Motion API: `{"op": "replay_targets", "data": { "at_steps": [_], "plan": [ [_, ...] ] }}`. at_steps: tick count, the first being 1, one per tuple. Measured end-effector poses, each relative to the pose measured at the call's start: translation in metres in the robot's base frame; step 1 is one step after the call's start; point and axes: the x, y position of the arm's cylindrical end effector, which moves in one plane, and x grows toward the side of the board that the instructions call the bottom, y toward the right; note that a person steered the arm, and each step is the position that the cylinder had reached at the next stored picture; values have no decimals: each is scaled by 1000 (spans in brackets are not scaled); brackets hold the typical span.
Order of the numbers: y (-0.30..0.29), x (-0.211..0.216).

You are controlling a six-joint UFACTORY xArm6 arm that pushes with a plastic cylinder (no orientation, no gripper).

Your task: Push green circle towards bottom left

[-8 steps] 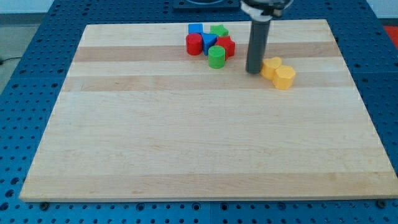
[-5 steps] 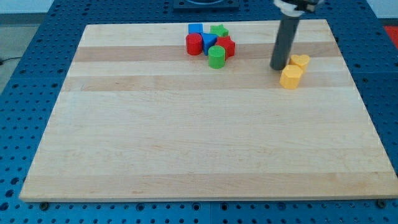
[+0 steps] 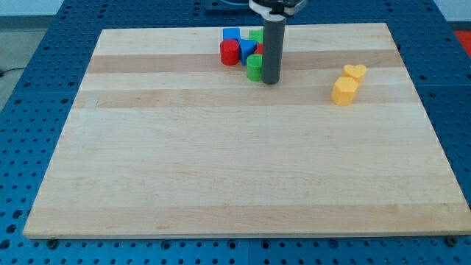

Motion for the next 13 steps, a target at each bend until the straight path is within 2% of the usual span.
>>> {"op": "replay_targets", "data": {
  "at_steps": [4,6,7,8,10,11,12,13],
  "plan": [
    [10,-5],
    [36,-49],
    [2,-60],
    [4,-47],
    [-75,-14],
    [-30,-3],
    [-36,10],
    [-90,21]
  ]
}}
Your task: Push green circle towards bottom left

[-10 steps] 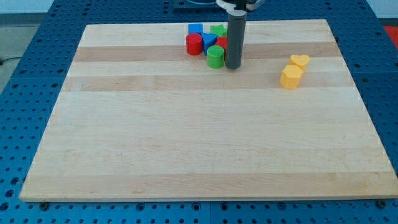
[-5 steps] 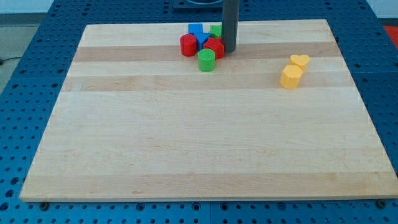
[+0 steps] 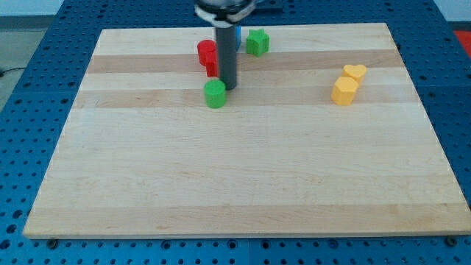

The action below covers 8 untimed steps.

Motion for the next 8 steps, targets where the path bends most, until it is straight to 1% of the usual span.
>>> {"op": "replay_targets", "data": {
  "at_steps": [1,2,3,4,5,6,8],
  "plan": [
    [8,42],
    [-19,70],
    [-46,69],
    [-44,37],
    [-52,18],
    [-92,21],
    [-122,69]
  ]
}}
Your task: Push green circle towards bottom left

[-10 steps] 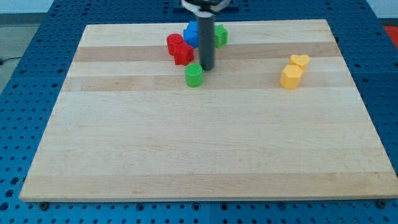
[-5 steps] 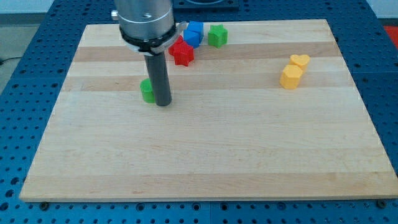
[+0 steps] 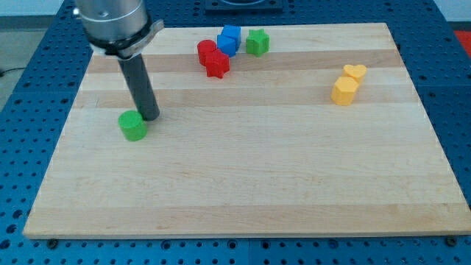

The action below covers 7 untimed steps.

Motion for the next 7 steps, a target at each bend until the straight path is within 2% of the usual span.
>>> {"op": "replay_targets", "data": {
  "at_steps": [2,4,5,6,7],
  "plan": [
    [-51,6],
    [-46,64],
    [-16,77],
    [60,42],
    [135,-15]
  ]
}}
